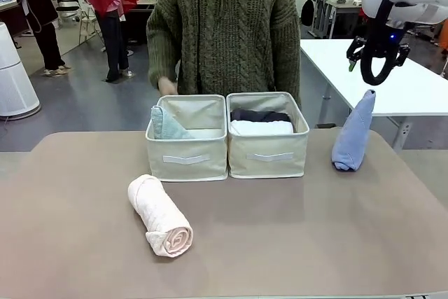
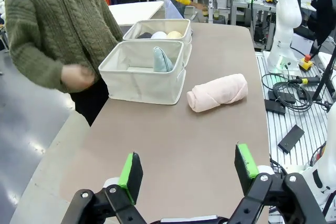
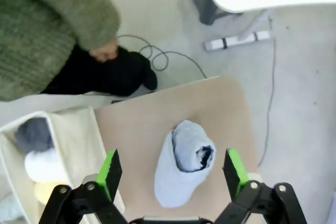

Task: Sort the towels based on their folding style.
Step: Pick up another triangle-folded towel from the table and place it in the left Fabric basket.

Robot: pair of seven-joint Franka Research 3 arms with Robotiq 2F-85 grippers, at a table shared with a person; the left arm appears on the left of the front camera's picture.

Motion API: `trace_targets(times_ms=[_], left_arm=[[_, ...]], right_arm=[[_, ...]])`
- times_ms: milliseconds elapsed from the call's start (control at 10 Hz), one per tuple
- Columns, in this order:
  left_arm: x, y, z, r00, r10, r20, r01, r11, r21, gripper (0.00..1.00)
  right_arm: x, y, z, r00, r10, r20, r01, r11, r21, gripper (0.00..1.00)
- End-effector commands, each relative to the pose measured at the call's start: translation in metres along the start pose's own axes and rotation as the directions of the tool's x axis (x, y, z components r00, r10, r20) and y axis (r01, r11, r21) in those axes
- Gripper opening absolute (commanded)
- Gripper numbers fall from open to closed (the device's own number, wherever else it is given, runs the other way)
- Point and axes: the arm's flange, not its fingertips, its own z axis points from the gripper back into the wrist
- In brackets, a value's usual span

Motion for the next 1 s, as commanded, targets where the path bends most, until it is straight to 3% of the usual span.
trace_targets(times_ms=[0,100,200,300,700,800,900], left_arm=[[0.000,-0.003,0.001,1.000,-0.006,-0.001,0.006,1.000,0.001,0.92],[0.000,-0.003,0.001,1.000,-0.006,-0.001,0.006,1.000,0.001,0.92],[0.000,-0.003,0.001,1.000,-0.006,-0.001,0.006,1.000,0.001,0.92],[0.000,-0.003,0.001,1.000,-0.006,-0.001,0.006,1.000,0.001,0.92],[0.000,-0.003,0.001,1.000,-0.006,-0.001,0.006,1.000,0.001,0.92],[0.000,-0.003,0.001,1.000,-0.006,-0.001,0.006,1.000,0.001,0.92],[0.000,-0.003,0.001,1.000,-0.006,-0.001,0.006,1.000,0.001,0.92]], right_arm=[[0.005,-0.006,0.000,0.994,-0.106,-0.040,0.102,0.991,-0.088,1.00],[0.001,-0.011,0.003,0.988,-0.131,-0.079,0.123,0.988,-0.094,1.00],[-0.003,-0.011,0.013,0.989,-0.128,-0.074,0.124,0.991,-0.056,1.00],[-0.001,-0.014,-0.004,0.996,-0.086,-0.035,0.084,0.995,-0.057,1.00],[-0.001,-0.014,-0.004,0.996,-0.086,-0.035,0.084,0.995,-0.057,1.00],[-0.003,-0.014,0.001,0.994,-0.097,-0.049,0.094,0.994,-0.059,1.00],[-0.009,-0.018,-0.013,0.981,-0.184,-0.061,0.178,0.979,-0.104,1.00]])
